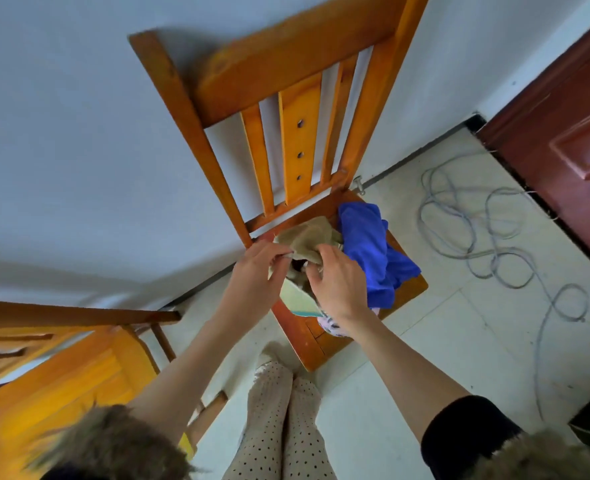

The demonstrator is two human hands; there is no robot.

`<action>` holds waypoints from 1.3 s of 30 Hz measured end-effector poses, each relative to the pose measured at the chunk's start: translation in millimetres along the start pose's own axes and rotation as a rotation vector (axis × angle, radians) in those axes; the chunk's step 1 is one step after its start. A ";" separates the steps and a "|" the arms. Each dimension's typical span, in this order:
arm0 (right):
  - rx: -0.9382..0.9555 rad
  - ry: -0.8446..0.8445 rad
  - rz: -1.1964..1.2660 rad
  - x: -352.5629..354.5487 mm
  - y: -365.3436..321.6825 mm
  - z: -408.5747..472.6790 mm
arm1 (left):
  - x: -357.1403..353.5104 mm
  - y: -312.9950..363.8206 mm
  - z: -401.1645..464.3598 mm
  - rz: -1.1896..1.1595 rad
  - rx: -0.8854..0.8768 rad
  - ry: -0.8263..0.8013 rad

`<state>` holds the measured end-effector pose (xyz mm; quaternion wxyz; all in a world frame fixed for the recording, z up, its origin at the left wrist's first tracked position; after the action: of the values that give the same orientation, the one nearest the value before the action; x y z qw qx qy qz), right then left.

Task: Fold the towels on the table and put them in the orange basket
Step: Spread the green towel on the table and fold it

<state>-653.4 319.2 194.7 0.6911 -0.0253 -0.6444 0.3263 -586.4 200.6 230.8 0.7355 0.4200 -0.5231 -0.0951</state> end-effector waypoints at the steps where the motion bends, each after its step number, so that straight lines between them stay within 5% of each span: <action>1: -0.013 -0.002 0.011 9.8 -5.5 8.5 | 12.3 7.2 7.6 -0.002 -0.032 0.041; 13: 0.140 0.191 0.256 154.0 -100.7 76.2 | 149.2 90.0 46.9 -0.018 -0.275 0.281; 18: 0.159 0.145 0.424 199.3 -145.3 82.5 | 205.6 121.6 32.3 -0.004 -0.264 0.395; 24: 0.585 0.270 0.233 244.8 -208.0 64.8 | 275.8 156.9 -11.3 0.053 -0.220 0.620; 27: 0.652 0.259 0.243 255.8 -243.1 49.7 | 308.3 167.1 -45.2 0.115 -0.199 0.694; 30: 0.607 0.083 0.491 257.7 -286.1 23.2 | 343.6 171.6 -89.6 0.152 -0.137 0.795; 34: 0.523 -0.429 0.797 255.9 -350.4 -32.1 | 397.5 162.4 -162.4 0.248 -0.007 0.916; 39: 0.675 -0.834 0.790 257.0 -418.3 -127.4 | 457.1 135.0 -275.1 0.339 0.228 1.098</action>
<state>-374.0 163.9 588.4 0.1826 0.0866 -0.6624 0.7214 -194.5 163.4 615.4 0.8540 0.3947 -0.1321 0.3122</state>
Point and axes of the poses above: each hand's wrist, its own z-axis towards the middle knuckle, its own x-axis out of the back of the hand, y = z × x, the point moved 4 cm from there along z, towards the middle knuckle, and after that the axes turned 14 degrees about y, right-handed, at the moved point
